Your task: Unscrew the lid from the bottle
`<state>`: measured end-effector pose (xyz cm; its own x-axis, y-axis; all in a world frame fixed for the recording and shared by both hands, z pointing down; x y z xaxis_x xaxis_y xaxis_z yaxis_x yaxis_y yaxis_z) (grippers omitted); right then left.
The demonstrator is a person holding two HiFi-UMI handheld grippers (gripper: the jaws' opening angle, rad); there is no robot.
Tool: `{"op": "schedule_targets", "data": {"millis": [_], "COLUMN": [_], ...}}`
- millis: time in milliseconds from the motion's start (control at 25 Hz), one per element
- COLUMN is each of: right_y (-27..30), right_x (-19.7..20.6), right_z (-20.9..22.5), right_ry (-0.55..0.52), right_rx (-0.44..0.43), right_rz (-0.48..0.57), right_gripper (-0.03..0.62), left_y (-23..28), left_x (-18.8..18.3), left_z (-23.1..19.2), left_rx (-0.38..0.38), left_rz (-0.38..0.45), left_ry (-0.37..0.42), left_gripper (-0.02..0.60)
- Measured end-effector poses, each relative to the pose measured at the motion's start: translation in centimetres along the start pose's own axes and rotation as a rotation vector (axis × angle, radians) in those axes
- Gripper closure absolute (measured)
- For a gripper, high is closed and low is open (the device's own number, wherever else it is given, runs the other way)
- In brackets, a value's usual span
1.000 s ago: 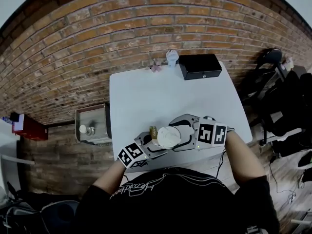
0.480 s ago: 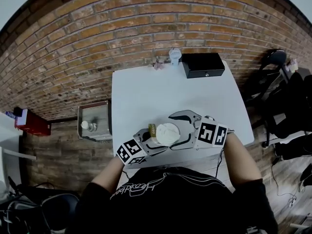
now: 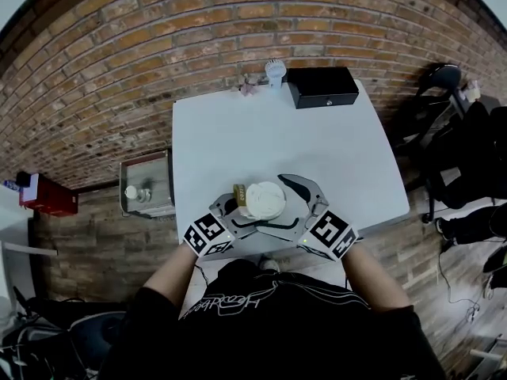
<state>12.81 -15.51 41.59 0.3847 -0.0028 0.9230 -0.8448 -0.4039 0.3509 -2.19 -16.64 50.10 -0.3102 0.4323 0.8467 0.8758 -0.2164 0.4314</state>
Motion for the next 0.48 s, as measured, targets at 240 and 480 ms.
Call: {"op": "schedule_targets", "data": {"millis": [240, 480], "right_y": [0.14, 0.77], "right_x": [0.6, 0.57], "right_z": [-0.92, -1.15], "right_ry": [0.08, 0.091], "right_rx": [0.101, 0.151], "right_rz": [-0.012, -0.023], "right_gripper": [0.158, 0.16], "left_y": [0.08, 0.23], "left_x": [0.29, 0.44], "left_z": [0.46, 0.78], "left_rx": [-0.032, -0.054], "left_rz": [0.034, 0.041], "left_ry": [-0.018, -0.027], "left_gripper": [0.256, 0.256]}}
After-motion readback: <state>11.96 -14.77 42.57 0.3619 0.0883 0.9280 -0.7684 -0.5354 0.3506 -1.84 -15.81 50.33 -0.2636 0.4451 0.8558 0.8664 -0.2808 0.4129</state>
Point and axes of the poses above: the fingertips, and each gripper's own axes: y forward along the fingers, z to its right, x out of its underside, the point moved 9 cm from there along -y, backward along the fingers, and after that the axes turned 10 degrees about -y, right-handed, at the moved point
